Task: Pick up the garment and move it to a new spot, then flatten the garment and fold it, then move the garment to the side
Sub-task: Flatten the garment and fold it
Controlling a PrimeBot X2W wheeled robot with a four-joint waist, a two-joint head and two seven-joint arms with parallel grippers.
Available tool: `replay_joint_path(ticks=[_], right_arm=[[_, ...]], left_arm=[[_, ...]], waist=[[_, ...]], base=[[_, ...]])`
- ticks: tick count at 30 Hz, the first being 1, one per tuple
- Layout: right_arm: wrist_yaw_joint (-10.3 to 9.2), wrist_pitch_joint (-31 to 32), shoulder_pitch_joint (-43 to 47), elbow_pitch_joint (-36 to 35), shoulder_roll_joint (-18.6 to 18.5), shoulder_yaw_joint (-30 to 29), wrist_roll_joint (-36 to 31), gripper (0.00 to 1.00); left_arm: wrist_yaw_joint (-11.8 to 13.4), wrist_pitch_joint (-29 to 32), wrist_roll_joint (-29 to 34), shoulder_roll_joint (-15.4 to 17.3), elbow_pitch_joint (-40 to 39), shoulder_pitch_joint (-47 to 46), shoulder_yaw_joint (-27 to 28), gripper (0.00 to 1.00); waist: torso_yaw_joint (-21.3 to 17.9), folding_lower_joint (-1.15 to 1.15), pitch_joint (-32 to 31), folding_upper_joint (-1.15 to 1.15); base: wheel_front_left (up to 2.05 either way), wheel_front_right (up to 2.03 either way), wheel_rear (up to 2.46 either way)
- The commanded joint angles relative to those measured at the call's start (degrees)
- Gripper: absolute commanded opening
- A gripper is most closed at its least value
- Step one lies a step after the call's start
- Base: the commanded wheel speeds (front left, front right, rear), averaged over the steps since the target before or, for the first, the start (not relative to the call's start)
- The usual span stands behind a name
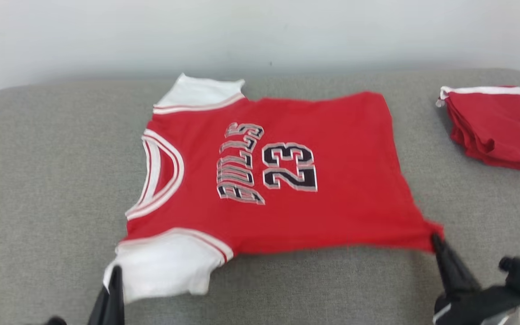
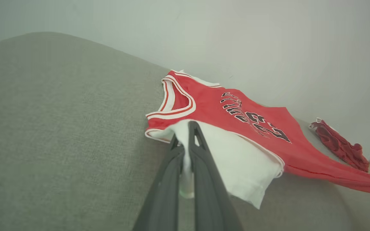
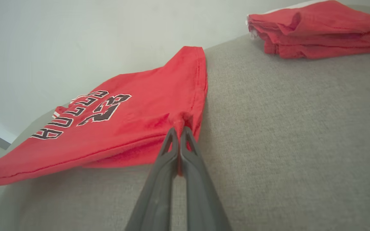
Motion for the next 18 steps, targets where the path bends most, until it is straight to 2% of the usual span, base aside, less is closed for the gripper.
replay_joint_path(ticks=[1,5,10,14,18], right_arm=[[-0.16,0.3,1.1,-0.3,0.2,-0.1,-0.9,0.00],[-0.16,1.5,6.7,-0.6,1.2,-1.5,-1.8,0.00],[-0.16,3.3,12.8,-1.5,1.3,-2.4,-3.3,0.00],[-0.16,3.8,14.6,-2.8,2.3,-3.0,-3.5,0.00],[-0.16,3.9,13.1,-4.5,2.5,-1.3,-2.9,0.00]], left_arm=[[-0.3,-0.2,0.4,-0.6,0.3,1.1,0.4,0.00],[-1.7,-0.2,1.0,-2.8,2.6,5.9,0.8,0.00],[-3.6,-0.2,1.4,-4.0,5.0,10.4,0.3,0.00],[-4.0,-0.2,2.0,-4.4,5.4,10.4,0.5,0.00],[-5.5,0.3,3.1,-3.8,5.6,7.4,0.0,0.00]], waist=[[0.5,0.01,-1.0,0.01],[1.0,0.01,-2.9,0.01],[1.6,0.01,-4.3,0.01],[1.4,0.01,-3.9,0.01],[0.6,0.01,-3.5,0.01]], base=[[0.00,0.00,0.00],[0.00,0.00,0.00],[0.00,0.00,0.00],[0.00,0.00,0.00],[0.00,0.00,0.00]])
